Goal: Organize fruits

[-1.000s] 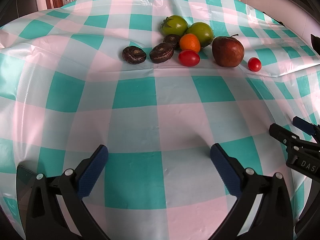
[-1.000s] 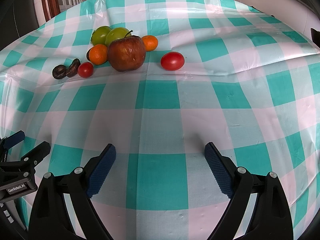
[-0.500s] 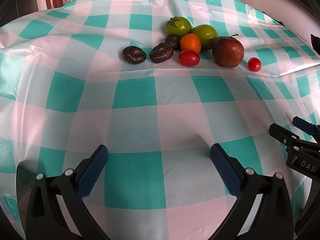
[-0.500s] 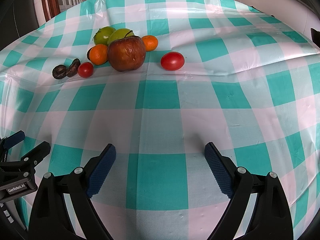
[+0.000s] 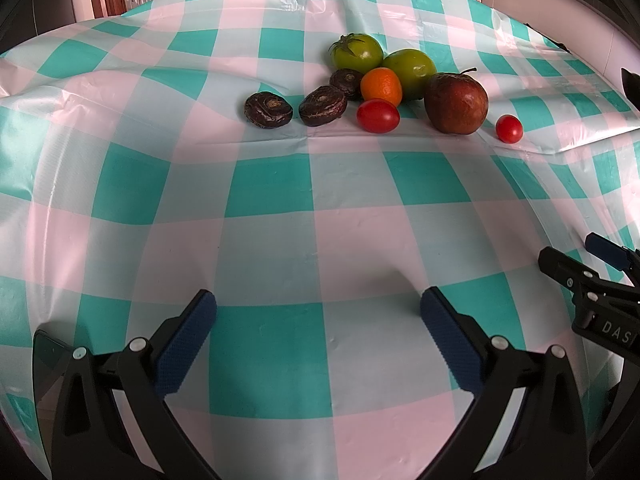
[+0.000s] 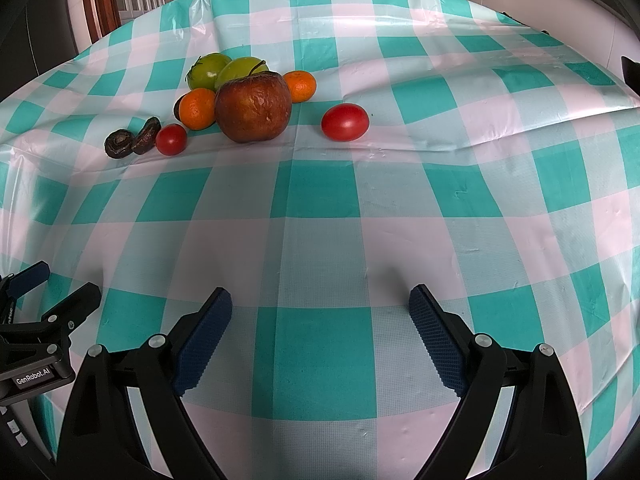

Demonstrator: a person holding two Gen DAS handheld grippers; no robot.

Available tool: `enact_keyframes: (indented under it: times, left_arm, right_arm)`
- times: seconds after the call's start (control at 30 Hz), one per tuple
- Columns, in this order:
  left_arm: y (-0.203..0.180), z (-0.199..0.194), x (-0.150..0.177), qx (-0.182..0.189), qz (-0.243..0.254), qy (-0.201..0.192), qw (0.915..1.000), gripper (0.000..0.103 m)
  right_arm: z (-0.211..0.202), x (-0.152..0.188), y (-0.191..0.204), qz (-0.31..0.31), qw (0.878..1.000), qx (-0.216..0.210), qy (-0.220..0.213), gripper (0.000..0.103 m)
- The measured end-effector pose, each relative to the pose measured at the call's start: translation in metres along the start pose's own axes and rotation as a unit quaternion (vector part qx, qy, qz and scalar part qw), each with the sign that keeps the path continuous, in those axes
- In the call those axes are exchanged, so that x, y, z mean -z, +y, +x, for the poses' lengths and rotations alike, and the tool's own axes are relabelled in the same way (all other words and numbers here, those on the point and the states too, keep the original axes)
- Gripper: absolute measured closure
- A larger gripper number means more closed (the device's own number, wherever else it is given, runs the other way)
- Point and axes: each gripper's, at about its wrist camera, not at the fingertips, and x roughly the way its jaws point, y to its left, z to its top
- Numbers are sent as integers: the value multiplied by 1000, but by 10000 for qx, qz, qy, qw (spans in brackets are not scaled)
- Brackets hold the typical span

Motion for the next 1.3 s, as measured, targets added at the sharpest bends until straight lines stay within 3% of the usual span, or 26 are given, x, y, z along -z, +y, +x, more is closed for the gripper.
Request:
enact_keyframes:
  times: [1.3]
  left_arm:
    - [1,1,-1,22,29,51,10000,1]
  right_arm:
    - [-3,-2,1,-126,9998,-84,98,16]
